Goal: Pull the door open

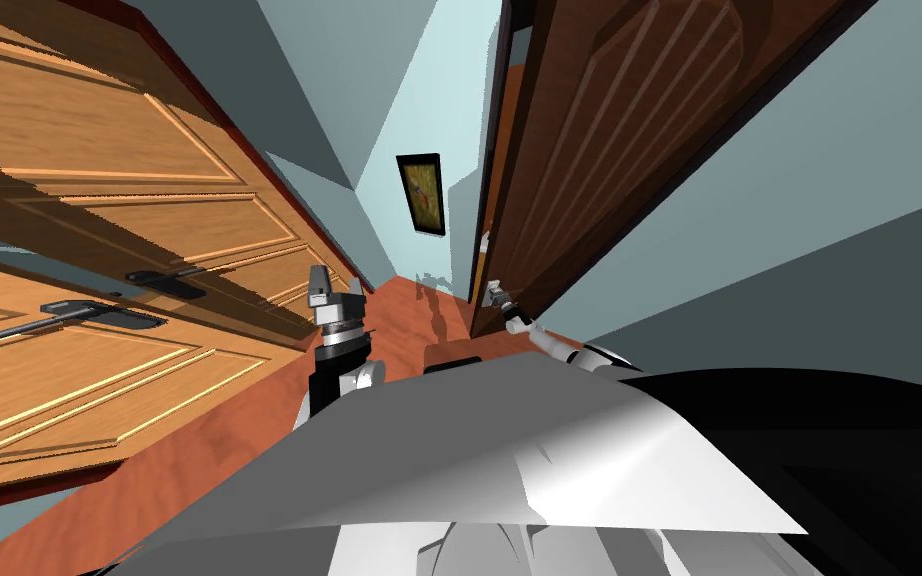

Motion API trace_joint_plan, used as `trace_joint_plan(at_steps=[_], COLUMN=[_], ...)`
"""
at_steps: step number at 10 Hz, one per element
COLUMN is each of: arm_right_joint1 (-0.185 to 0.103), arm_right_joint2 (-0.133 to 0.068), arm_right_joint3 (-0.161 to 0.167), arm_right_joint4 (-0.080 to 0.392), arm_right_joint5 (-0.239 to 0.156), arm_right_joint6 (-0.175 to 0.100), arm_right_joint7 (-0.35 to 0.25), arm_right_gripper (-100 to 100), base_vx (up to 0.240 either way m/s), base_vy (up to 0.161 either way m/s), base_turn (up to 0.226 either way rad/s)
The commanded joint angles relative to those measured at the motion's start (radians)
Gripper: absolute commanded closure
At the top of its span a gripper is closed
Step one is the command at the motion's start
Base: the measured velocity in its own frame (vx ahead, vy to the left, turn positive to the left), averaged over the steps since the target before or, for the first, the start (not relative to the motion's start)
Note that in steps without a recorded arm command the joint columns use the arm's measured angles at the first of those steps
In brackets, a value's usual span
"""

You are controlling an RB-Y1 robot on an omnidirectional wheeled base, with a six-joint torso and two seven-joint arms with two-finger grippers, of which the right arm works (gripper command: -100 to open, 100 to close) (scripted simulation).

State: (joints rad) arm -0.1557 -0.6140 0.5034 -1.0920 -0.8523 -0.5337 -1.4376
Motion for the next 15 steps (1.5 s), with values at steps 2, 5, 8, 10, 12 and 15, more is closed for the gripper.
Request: trace_joint_plan(at_steps=[2, 5, 8, 10, 12, 15], arm_right_joint1=[0.017, 0.029, 0.039, 0.047, 0.053, 0.060], arm_right_joint2=[-0.032, -0.055, -0.097, -0.128, -0.154, -0.171], arm_right_joint3=[0.030, 0.056, 0.098, 0.128, 0.154, 0.175], arm_right_joint4=[-0.025, -0.038, -0.058, -0.073, -0.085, -0.090], arm_right_joint5=[-0.001, 0.002, 0.009, 0.014, 0.018, 0.025], arm_right_joint6=[-0.017, -0.029, -0.061, -0.084, -0.104, -0.116], arm_right_joint7=[-0.039, -0.060, -0.098, -0.126, -0.149, -0.166], arm_right_gripper=[100, 100, 100, 100, 100, 100], base_vx=[-0.186, -0.122, -0.203, -0.217, -0.207, -0.120], base_vy=[-0.118, -0.068, -0.124, -0.111, -0.123, -0.078], base_turn=[0.142, 0.080, 0.132, 0.111, 0.097, 0.071])
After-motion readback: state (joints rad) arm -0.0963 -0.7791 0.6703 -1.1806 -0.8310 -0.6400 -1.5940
